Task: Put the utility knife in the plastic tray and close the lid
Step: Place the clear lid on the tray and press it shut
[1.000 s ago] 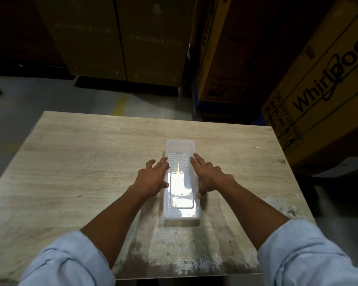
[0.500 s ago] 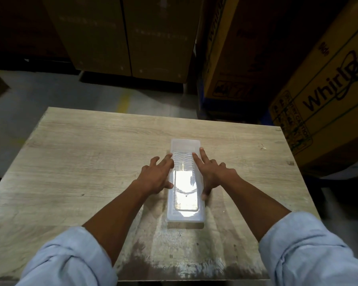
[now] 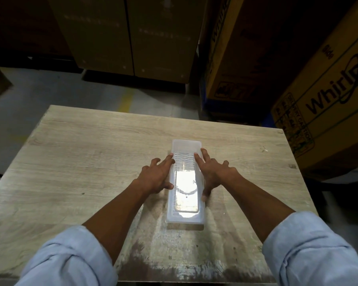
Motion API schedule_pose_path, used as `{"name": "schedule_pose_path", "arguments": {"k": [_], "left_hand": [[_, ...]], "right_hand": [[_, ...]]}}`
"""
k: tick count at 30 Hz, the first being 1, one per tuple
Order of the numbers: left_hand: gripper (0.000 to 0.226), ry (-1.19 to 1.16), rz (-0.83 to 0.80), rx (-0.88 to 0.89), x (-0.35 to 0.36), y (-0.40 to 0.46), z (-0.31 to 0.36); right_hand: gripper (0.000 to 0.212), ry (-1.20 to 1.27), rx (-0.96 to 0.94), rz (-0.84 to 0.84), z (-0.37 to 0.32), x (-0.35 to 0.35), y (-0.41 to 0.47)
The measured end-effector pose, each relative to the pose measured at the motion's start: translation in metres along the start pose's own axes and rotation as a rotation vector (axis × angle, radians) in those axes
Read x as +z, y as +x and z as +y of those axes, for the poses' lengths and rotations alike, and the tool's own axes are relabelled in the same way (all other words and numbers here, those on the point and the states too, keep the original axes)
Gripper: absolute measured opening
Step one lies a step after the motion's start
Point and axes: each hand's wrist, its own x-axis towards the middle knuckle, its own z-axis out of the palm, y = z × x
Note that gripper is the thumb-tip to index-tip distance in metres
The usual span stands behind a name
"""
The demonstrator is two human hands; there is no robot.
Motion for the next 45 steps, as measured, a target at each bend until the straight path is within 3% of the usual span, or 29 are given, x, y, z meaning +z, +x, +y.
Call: {"name": "schedule_pose_path", "arguments": {"k": [16, 20, 27, 41, 45], "left_hand": [[0.107, -0.010, 0.012, -0.023, 0.003, 0.006, -0.004], [0.107, -0.002, 0.008, -0.011, 0.001, 0.008, -0.005], [0.109, 0.028, -0.005, -0.001, 0.002, 0.009, 0.002], [0.145, 0.207, -0.150, -0.010, -0.024, 0.035, 0.012], [0.148, 0.204, -0.116, 0.013, -0.023, 0.037, 0.009]], "right_hand": [[0.153, 0.015, -0.013, 0.001, 0.004, -0.003, 0.008], [0.144, 0.054, -0.018, 0.026, 0.007, -0.003, 0.014], [0.142, -0.029, -0.006, 0.052, 0.007, -0.008, 0.013], [0.138, -0.063, -0.008, 0.093, 0.008, 0.001, 0.012], [0.138, -0.065, -0.006, 0.099, 0.009, 0.003, 0.013]]}}
